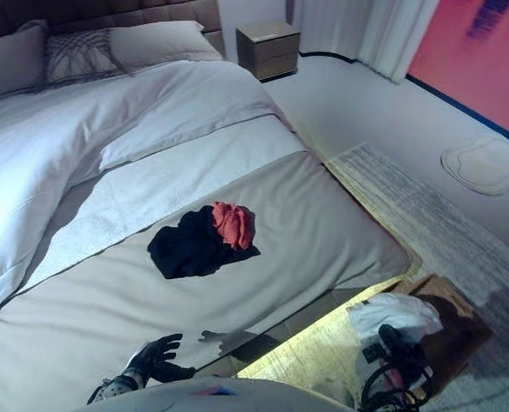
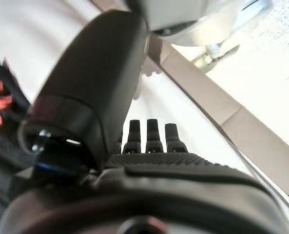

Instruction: Pick up the clothes from the bed and place them into the basket

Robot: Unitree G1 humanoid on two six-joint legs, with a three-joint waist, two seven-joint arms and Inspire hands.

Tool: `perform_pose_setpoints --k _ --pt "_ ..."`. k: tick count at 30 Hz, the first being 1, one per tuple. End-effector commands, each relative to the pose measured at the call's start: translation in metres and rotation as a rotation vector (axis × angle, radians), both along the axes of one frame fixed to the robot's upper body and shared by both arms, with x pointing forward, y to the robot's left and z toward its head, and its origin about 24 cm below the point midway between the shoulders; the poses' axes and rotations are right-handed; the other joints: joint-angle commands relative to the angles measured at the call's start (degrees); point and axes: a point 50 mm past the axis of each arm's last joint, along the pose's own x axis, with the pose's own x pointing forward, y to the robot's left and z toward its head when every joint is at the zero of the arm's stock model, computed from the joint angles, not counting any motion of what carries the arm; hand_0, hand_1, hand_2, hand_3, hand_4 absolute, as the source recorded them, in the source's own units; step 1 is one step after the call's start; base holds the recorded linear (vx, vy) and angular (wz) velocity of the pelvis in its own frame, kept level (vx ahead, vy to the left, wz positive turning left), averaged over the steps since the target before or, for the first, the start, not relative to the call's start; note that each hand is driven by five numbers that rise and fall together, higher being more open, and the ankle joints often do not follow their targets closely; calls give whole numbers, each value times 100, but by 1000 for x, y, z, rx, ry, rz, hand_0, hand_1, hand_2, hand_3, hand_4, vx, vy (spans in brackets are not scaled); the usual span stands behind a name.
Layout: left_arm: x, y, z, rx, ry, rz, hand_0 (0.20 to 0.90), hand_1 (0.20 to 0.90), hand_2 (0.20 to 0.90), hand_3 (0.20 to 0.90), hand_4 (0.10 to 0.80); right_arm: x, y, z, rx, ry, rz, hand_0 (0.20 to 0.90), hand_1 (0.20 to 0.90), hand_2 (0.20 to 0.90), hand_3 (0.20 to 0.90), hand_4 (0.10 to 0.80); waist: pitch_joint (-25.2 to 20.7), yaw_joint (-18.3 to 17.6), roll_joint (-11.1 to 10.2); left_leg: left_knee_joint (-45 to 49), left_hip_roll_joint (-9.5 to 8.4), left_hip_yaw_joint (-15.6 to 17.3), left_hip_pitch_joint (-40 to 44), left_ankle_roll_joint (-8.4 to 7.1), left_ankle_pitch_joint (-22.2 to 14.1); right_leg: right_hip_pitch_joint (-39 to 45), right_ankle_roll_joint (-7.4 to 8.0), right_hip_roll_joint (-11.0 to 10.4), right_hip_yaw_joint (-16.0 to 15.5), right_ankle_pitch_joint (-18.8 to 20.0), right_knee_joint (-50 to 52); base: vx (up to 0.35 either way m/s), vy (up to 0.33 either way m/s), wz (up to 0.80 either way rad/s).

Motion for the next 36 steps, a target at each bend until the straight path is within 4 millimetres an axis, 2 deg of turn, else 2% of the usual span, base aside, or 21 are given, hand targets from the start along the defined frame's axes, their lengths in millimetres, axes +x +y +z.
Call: perform_pose_setpoints --k 1,4,5,6,7,8,9,10,13,20,26,36 --pt "35 -9 12 -32 -157 -6 900 900 900 900 800 39 -26 31 -149 -165 41 300 300 300 200 100 -60 210 6 -294 -342 -557 -547 -274 -43 645 334 239 276 -231 -824 -85 -249 -99" --pt "44 -13 15 -57 -189 -38 900 900 900 900 800 43 -21 32 -134 -183 70 300 300 300 200 100 -35 193 -38 -266 -223 -538 -620 -351 26 662 251 367 383 -217 -1070 -88 -170 -72" --pt "47 -17 16 -70 -208 -35 900 900 900 900 800 45 -19 32 -122 -192 94 300 300 300 200 100 -37 188 -64 -259 -258 -723 -640 -368 20 628 200 471 517 -175 -1217 -77 -129 -46" --pt "47 -17 16 -71 -208 -35 900 900 900 900 800 45 -19 32 -122 -192 94 300 300 300 200 100 -37 187 -63 -259 -257 -723 -639 -368 19 630 199 472 517 -173 -1220 -40 -150 -36" --pt "41 -19 14 -86 -215 10 900 900 900 900 800 49 -15 30 -96 -191 144 300 300 300 200 100 -33 269 -90 -244 -459 -1442 -601 -332 -23 564 138 535 802 -132 -1229 2 -88 -38" --pt "38 -19 13 -93 -217 30 900 900 900 900 800 51 -12 30 -94 -185 176 300 300 300 200 100 -30 320 -87 -258 -512 -1808 -581 -325 -30 525 100 572 912 -171 -1161 -7 -97 -61" --pt "36 -20 12 -97 -217 33 900 900 900 900 800 52 -11 30 -93 -186 185 300 300 300 200 100 -45 338 -86 -271 -533 -1970 -600 -319 -6 472 82 588 958 -179 -1120 37 -37 -96" --pt "29 -24 10 -98 -193 -3 900 900 900 900 800 52 -10 29 -77 -180 177 300 300 300 200 100 -26 300 -81 -163 -463 -1825 -536 -357 -48 451 52 567 978 -169 -1073 49 -15 -125" --pt "24 -25 7 -73 -176 -20 900 900 900 900 800 54 -8 28 -59 -181 187 300 300 300 200 100 -11 269 -41 -263 -399 -1754 -442 -408 9 516 34 558 909 -172 -1059 41 -1 -52" --pt "25 -14 9 -42 -162 -15 900 900 900 900 800 56 -13 31 -76 -180 163 300 300 300 200 100 -14 223 49 -299 -433 -1896 -388 -481 32 527 25 520 861 -163 -1053 41 -21 7" --pt "16 -17 6 -57 -147 -38 900 900 900 900 800 63 -22 39 -103 -196 156 300 300 300 200 100 11 236 127 -319 -474 -1966 -349 -527 37 570 23 485 842 -143 -1103 28 -17 10" --pt "7 -15 6 -55 -131 -57 900 900 900 900 800 72 -56 57 -170 -202 117 300 300 300 200 100 61 352 238 -331 -501 -2177 -366 -609 88 640 -16 488 678 -175 -1127 34 -26 8"
